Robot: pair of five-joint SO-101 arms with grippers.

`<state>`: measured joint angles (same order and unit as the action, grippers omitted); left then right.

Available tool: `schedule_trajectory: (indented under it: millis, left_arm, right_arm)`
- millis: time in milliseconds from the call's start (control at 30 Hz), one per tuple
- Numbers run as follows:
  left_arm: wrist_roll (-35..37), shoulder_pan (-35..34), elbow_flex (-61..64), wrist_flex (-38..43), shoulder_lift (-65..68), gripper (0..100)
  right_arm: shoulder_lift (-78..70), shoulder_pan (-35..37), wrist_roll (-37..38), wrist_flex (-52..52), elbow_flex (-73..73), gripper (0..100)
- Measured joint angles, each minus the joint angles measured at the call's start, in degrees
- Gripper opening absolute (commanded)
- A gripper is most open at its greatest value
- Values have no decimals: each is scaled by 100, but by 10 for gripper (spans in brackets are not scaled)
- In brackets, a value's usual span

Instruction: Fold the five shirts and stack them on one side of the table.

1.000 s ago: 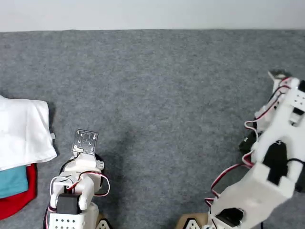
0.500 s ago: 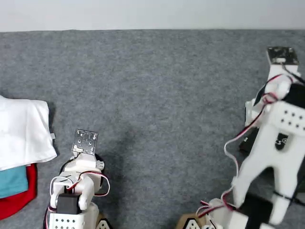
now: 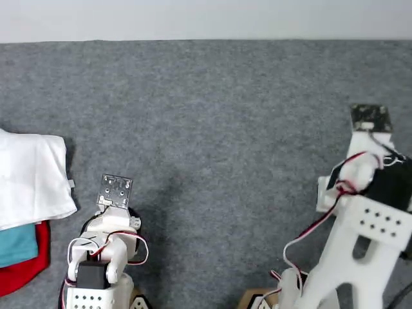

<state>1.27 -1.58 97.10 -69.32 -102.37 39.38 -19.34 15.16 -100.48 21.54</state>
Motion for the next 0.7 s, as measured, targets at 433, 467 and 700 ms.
schedule_trajectory:
  millis: [433,467,700]
  left_arm:
    - [0,185,-536,246,0,8]
    - [0,70,-721,255,0,8]
    - [-1037,-809,-1767,-149,-35,8]
  right_arm:
    - [835,0,0,0,905,9]
    - [835,0,0,0,905,9]
    - [782,0,0,0,905,9]
